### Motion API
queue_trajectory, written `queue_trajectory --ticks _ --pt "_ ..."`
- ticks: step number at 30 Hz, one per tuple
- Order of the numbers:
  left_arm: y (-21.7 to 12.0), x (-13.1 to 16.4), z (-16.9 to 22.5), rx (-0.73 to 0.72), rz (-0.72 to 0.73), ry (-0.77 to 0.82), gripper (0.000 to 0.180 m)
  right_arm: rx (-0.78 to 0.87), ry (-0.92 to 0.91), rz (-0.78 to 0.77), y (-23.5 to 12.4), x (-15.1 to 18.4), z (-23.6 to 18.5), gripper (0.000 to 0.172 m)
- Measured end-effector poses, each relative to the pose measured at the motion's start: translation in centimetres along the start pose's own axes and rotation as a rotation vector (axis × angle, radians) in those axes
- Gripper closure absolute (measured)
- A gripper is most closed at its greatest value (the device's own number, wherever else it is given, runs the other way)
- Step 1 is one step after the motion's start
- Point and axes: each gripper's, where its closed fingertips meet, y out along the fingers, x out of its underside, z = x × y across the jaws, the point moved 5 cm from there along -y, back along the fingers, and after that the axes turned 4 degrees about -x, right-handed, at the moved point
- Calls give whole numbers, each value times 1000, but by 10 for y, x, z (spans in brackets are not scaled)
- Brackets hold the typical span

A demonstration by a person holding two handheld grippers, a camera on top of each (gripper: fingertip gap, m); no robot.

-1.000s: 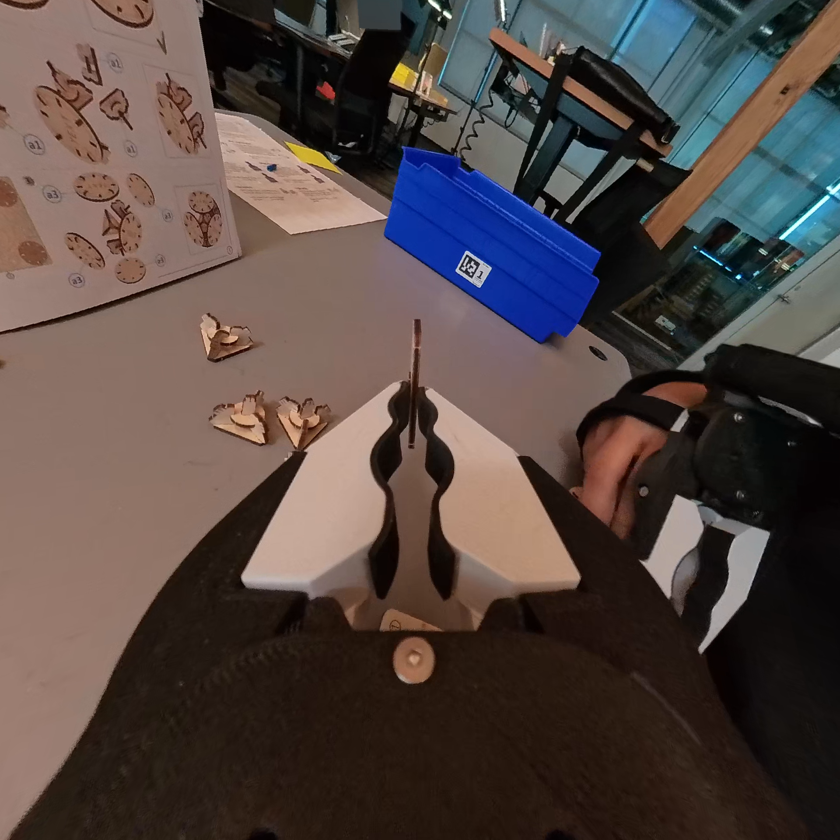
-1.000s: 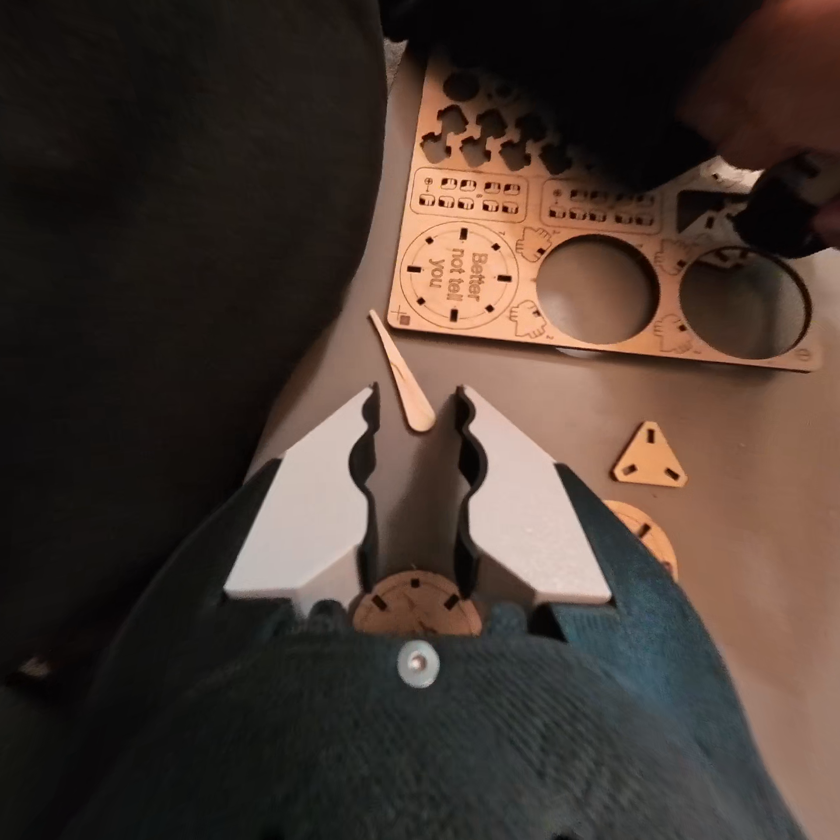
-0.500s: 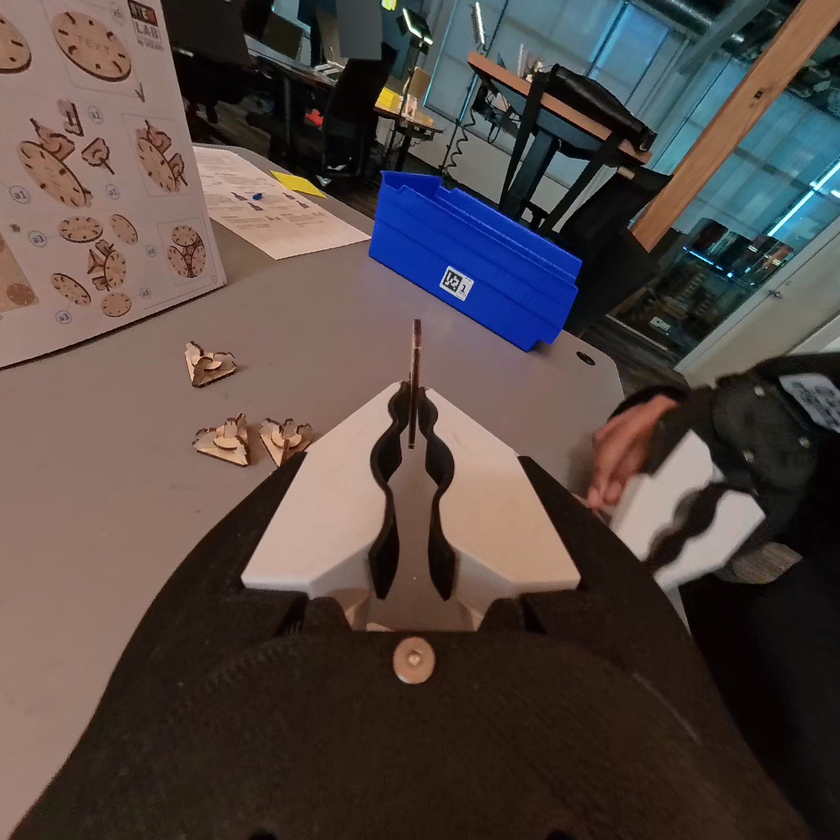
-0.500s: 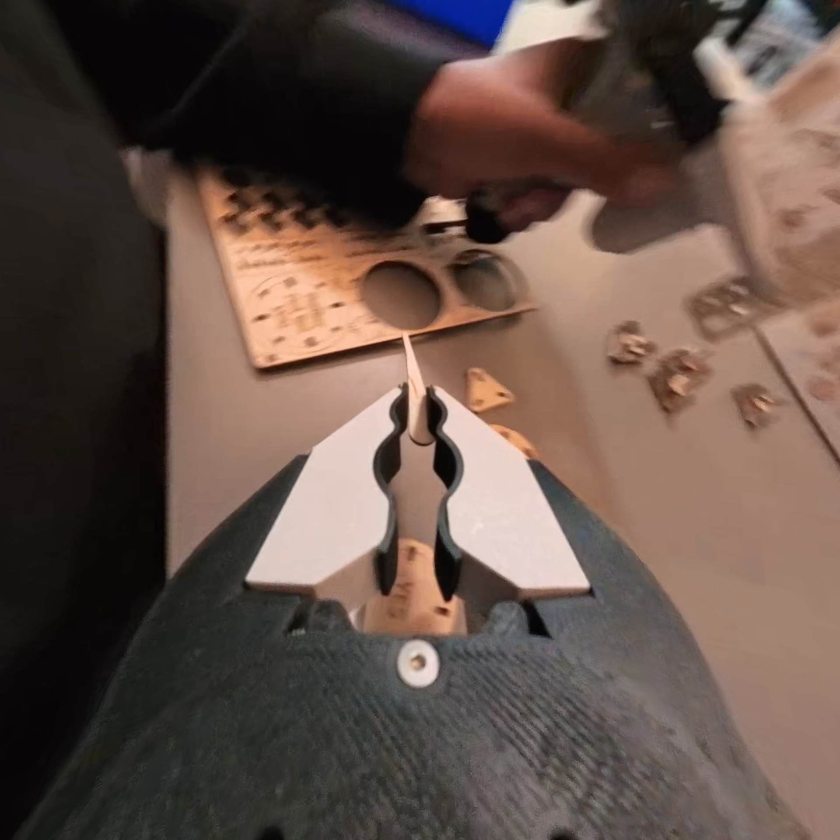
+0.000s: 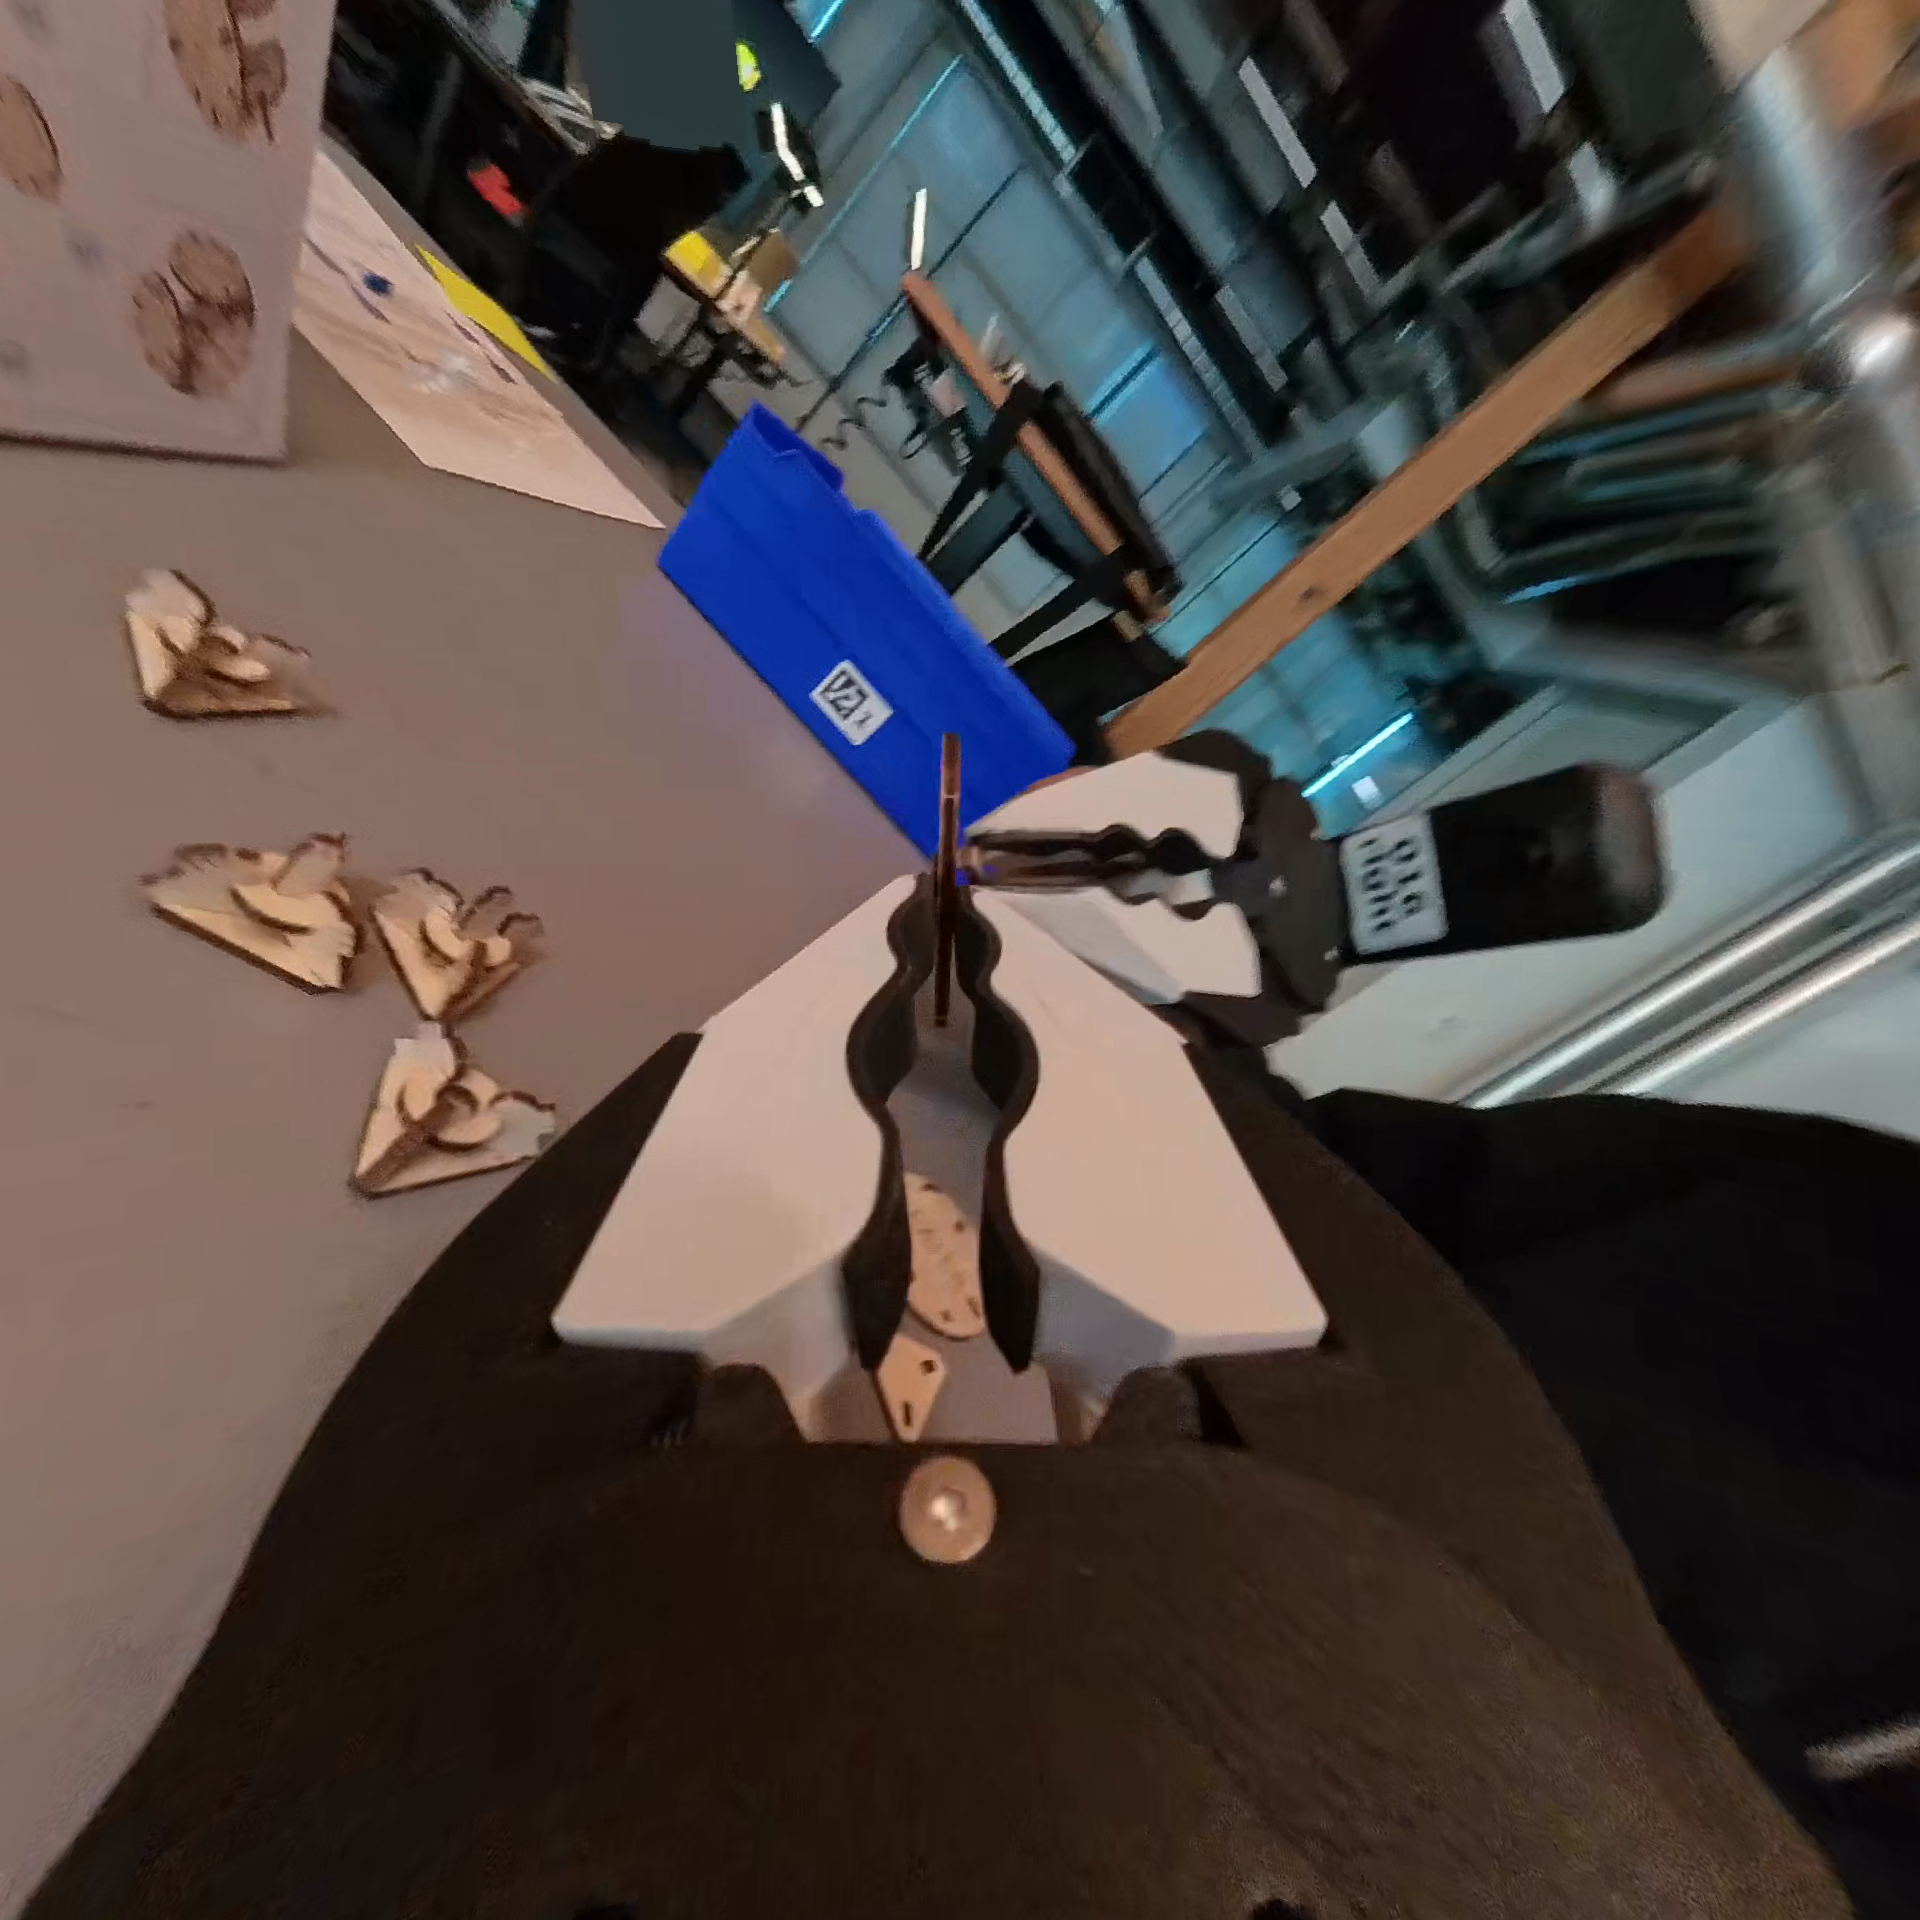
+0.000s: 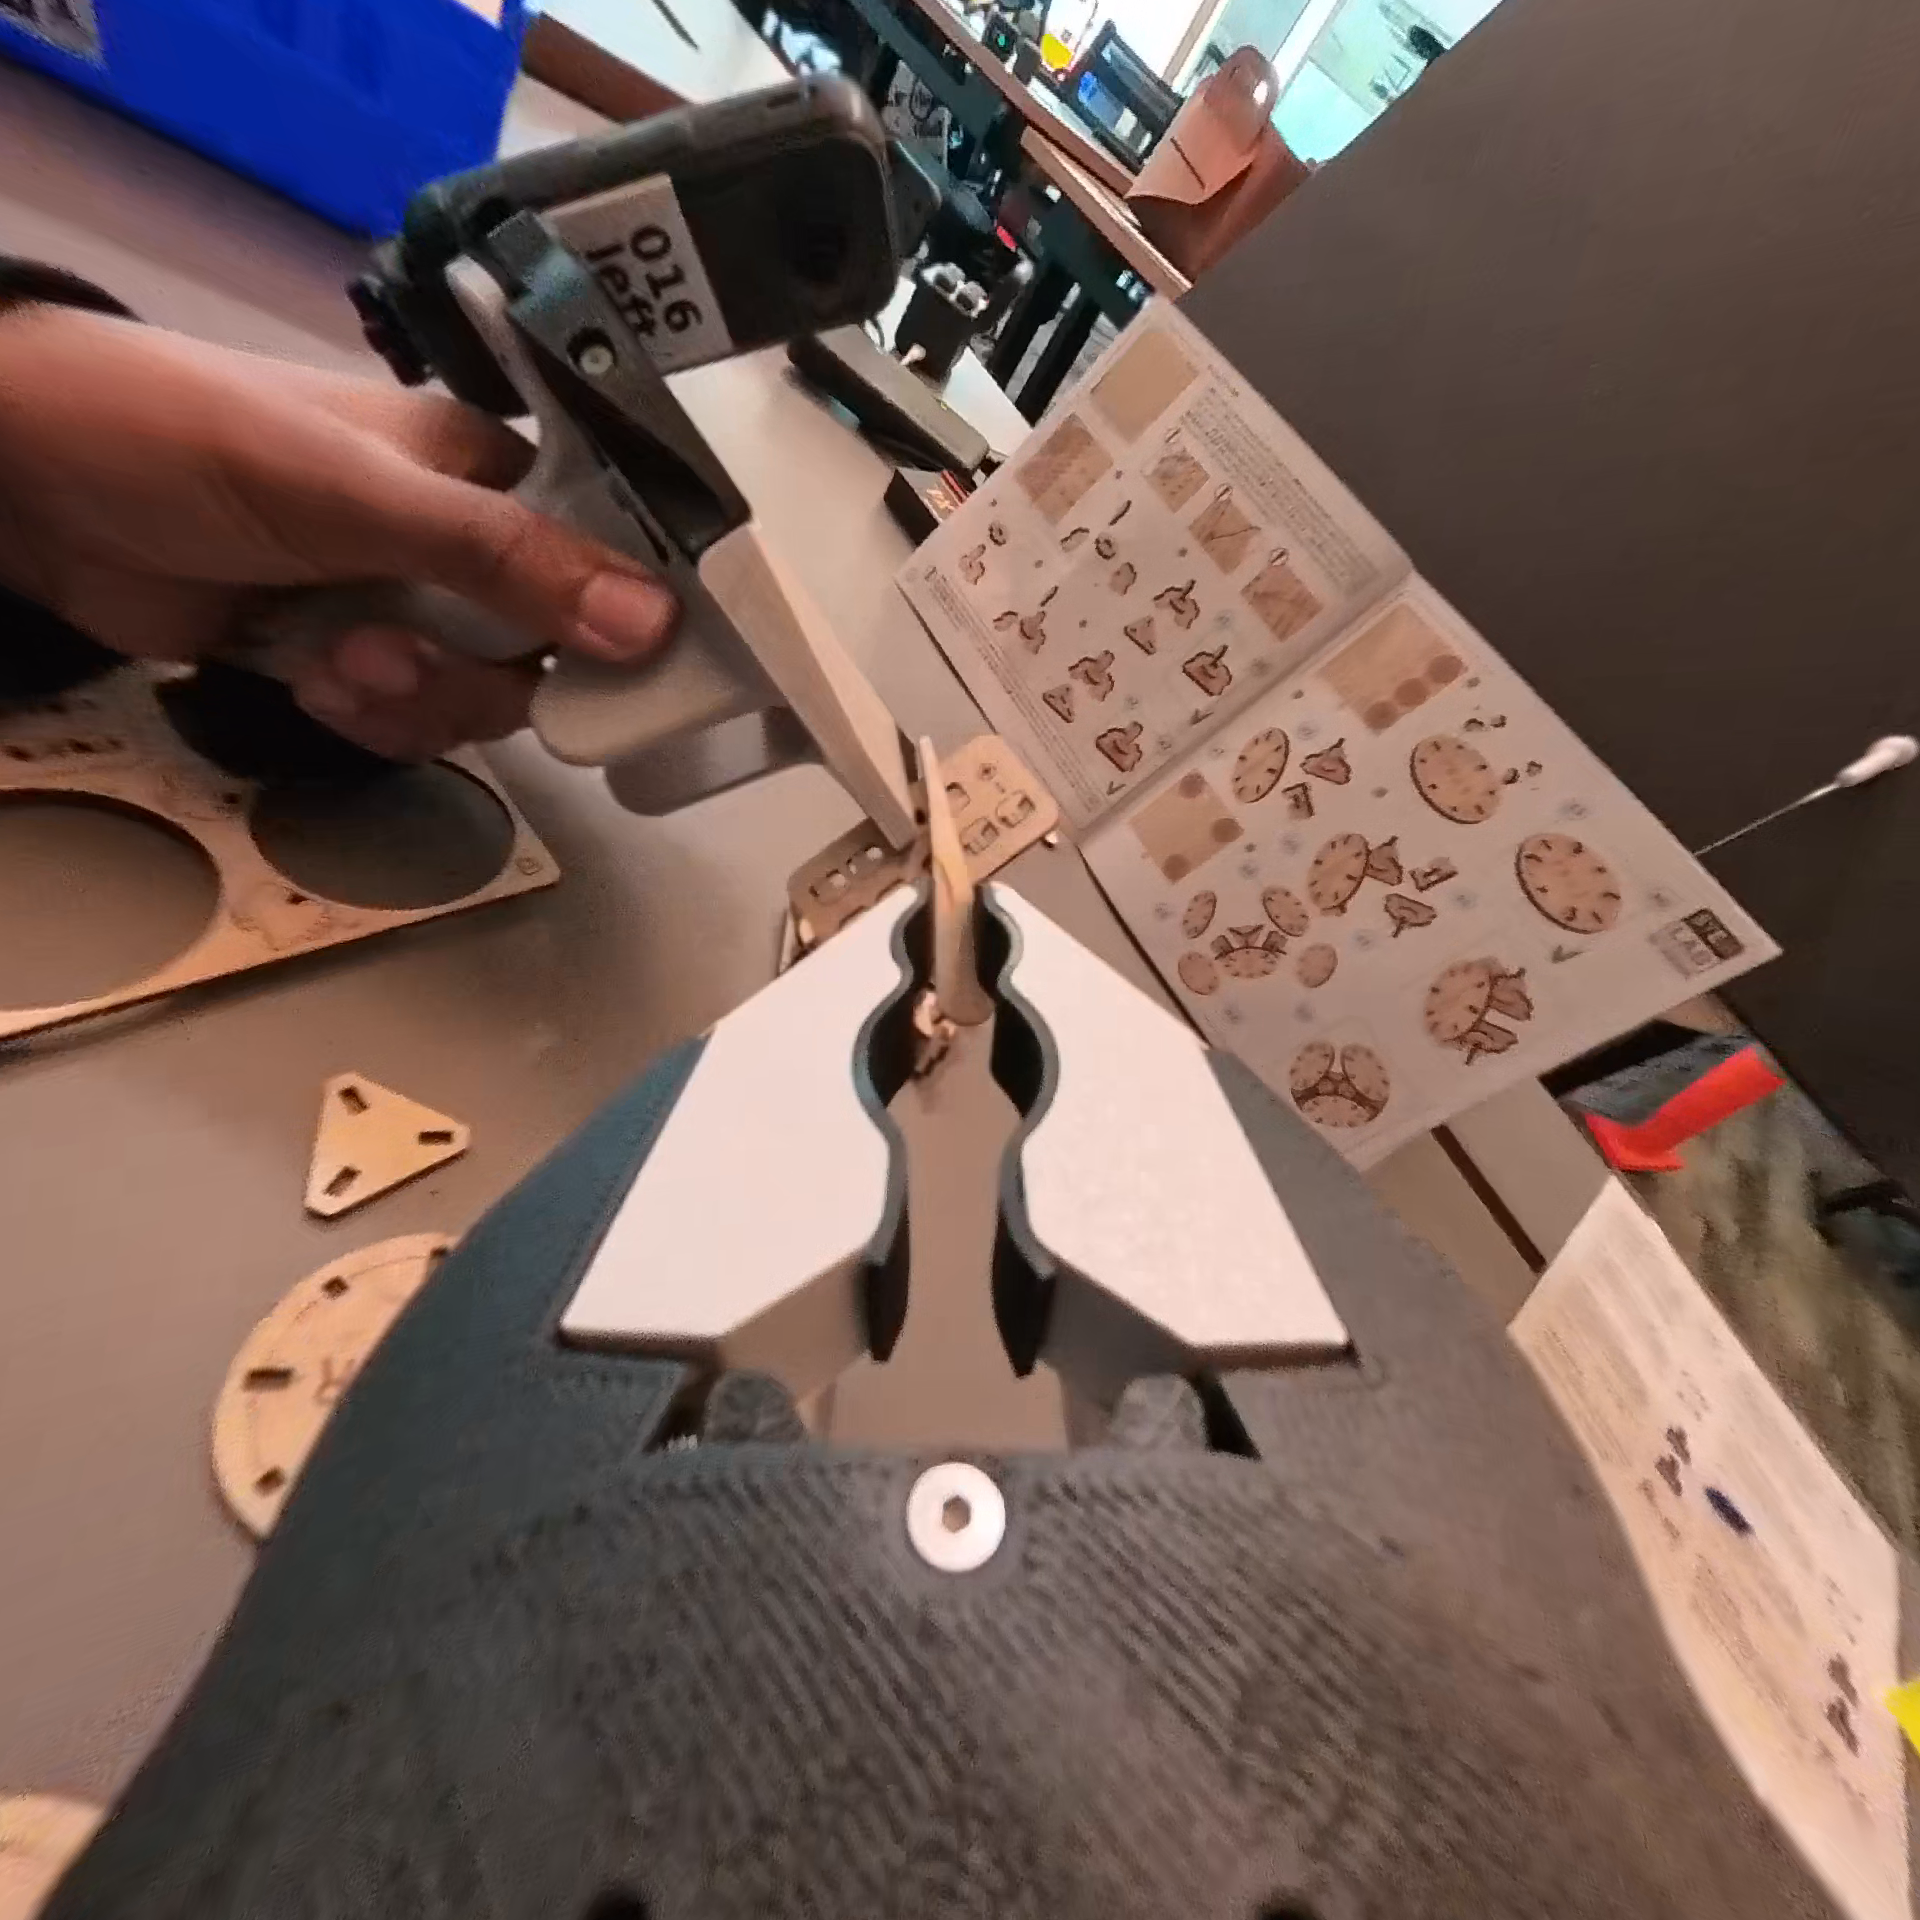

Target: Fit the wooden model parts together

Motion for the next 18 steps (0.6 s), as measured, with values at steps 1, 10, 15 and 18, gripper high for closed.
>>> queue_trajectory --ticks 1,10,15,18 --pt "0 0 -3 25 10 -52 180 6 -3 -3 3 2 0 166" --pt "0 0 -5 152 29 -163 176 34 -34 -21 4 7 -5 167" --pt "-2 -1 -5 151 46 -165 178 63 -115 -27 2 3 -8 167" --pt "-3 -1 -5 142 50 -166 179 66 -141 -18 1 1 -10 167"
